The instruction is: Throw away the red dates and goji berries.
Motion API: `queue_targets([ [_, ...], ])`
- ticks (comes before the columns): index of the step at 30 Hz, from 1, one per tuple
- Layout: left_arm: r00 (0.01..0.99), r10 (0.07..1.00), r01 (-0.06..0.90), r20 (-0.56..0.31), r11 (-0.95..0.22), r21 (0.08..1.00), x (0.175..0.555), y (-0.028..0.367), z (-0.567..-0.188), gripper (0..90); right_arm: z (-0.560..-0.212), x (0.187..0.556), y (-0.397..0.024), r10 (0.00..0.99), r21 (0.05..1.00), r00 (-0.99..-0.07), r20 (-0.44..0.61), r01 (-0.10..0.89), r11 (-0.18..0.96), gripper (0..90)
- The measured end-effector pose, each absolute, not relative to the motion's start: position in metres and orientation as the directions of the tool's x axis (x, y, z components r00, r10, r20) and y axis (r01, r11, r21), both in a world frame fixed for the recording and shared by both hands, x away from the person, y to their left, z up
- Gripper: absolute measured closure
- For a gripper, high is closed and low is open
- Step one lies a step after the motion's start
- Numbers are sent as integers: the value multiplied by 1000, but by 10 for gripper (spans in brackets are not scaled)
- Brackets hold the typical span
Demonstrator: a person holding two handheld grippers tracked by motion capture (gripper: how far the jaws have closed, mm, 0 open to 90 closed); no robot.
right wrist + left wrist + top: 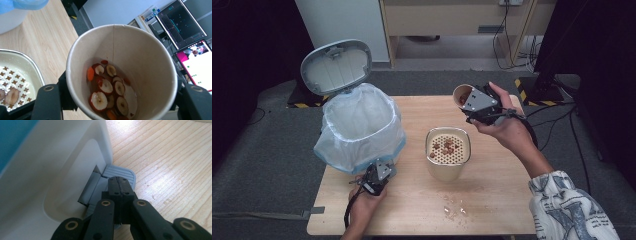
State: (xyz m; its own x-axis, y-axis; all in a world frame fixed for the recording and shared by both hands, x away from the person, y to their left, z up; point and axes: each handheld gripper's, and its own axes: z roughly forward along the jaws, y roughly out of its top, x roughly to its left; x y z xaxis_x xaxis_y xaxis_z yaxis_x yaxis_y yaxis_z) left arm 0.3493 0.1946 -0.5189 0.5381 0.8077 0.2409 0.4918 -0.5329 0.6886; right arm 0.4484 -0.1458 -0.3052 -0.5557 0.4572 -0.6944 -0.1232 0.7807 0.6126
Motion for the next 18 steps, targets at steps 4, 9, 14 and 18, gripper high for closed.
queue_targets([
  [4, 538, 808, 492, 241, -533, 688, 349, 195, -519, 897, -305, 447, -145, 448, 605, -554, -702, -130, 786, 341],
  [9, 538, 808, 492, 241, -533, 688, 349, 195, -519, 897, -304, 446, -143, 440, 596, -549, -711, -138, 791, 341],
  [14, 538, 808, 492, 240, -532, 689, 349, 195, -519, 897, -302, 445, -142, 429, 583, -541, -723, -146, 799, 340],
  [18, 538, 808, 492, 239, -532, 689, 349, 195, -519, 897, -300, 444, -141, 419, 574, -539, -731, -154, 804, 341],
])
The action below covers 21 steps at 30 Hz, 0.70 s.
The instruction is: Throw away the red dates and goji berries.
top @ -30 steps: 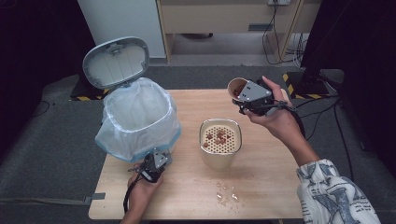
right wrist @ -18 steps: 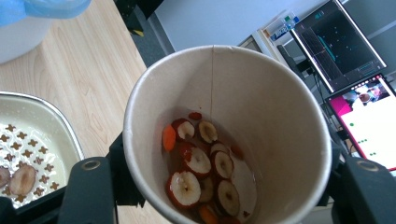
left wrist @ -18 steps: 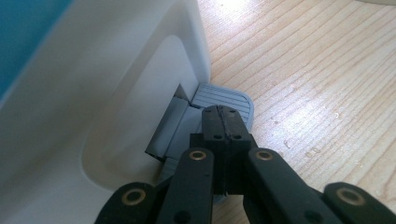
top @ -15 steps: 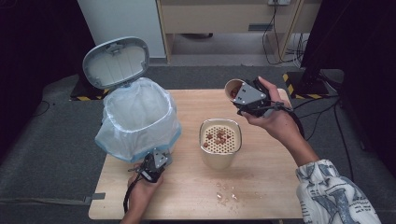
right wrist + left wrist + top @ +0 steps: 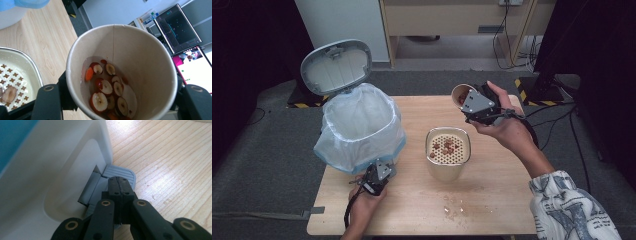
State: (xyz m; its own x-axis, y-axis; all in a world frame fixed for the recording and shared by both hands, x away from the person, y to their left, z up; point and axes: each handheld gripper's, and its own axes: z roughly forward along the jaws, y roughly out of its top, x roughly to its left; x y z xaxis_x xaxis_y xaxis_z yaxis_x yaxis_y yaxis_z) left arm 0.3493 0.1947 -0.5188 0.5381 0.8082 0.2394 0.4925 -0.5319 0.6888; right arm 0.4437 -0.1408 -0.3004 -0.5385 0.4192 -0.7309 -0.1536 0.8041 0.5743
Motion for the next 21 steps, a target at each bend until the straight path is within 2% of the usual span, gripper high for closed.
queue_targets([
  [8, 538, 809, 493, 239, -532, 689, 349, 195, -519, 897, -299, 444, -139, 420, 575, -537, -732, -157, 803, 341],
  [21, 538, 808, 493, 239, -532, 688, 349, 195, -519, 897, -298, 441, -133, 360, 512, -516, -778, -186, 839, 340],
])
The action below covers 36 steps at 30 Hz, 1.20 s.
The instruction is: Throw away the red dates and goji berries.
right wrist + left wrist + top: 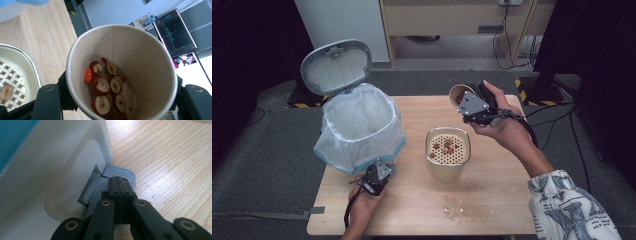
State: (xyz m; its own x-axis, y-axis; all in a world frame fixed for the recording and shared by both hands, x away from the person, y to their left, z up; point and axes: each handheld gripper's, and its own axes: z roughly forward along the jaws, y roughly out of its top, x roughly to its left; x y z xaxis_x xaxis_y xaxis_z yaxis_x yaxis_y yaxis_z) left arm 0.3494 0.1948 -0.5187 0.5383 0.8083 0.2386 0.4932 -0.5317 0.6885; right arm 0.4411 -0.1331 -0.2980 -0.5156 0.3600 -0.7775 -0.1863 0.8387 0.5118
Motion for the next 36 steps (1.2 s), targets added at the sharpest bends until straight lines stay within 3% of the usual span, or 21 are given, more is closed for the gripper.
queue_targets([
  [20, 538, 809, 494, 237, -531, 689, 349, 195, -519, 897, -298, 437, -127, 232, 360, -441, -867, -232, 904, 339],
  [36, 538, 809, 495, 235, -530, 689, 350, 195, -519, 897, -297, 433, -127, 201, 326, -420, -885, -252, 911, 339],
])
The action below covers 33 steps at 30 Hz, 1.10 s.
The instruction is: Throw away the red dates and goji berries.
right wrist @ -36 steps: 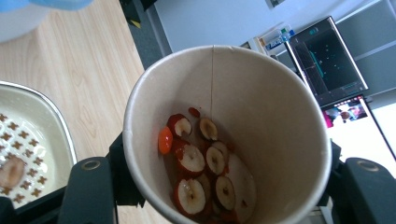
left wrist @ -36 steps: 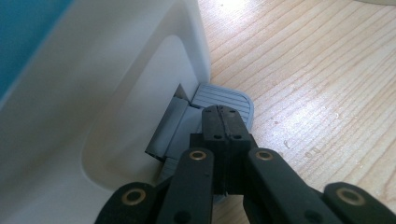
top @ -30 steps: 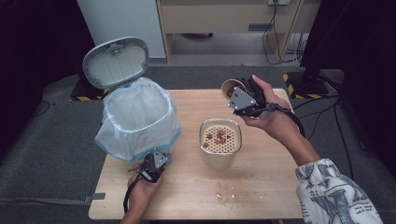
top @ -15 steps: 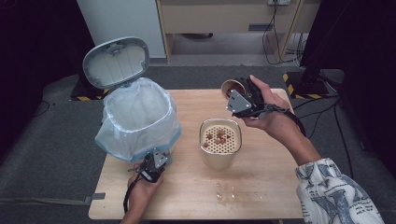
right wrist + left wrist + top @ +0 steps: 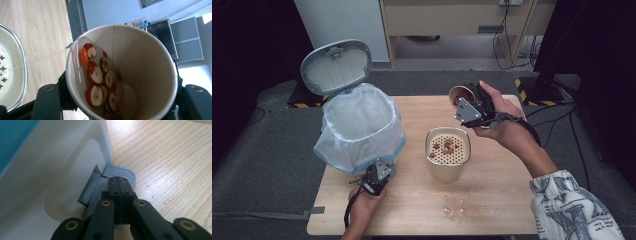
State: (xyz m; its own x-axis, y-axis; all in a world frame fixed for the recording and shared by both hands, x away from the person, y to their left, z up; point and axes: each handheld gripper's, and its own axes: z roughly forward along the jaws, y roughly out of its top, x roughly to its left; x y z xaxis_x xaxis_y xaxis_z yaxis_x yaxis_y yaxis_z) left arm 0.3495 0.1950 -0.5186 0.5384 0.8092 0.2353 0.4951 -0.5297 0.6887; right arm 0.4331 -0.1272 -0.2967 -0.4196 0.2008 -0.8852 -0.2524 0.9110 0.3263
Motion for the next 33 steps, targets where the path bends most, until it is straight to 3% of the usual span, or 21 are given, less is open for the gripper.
queue_targets([
  [12, 538, 810, 495, 234, -528, 690, 350, 195, -519, 897, -296, 431, -126, 182, 308, -416, -891, -260, 915, 339],
  [24, 537, 810, 495, 233, -527, 690, 350, 195, -519, 897, -300, 428, -122, 68, 173, -353, -933, -275, 946, 340],
  [33, 538, 810, 496, 233, -528, 690, 350, 195, -519, 897, -301, 427, -120, 43, 142, -332, -942, -280, 949, 340],
])
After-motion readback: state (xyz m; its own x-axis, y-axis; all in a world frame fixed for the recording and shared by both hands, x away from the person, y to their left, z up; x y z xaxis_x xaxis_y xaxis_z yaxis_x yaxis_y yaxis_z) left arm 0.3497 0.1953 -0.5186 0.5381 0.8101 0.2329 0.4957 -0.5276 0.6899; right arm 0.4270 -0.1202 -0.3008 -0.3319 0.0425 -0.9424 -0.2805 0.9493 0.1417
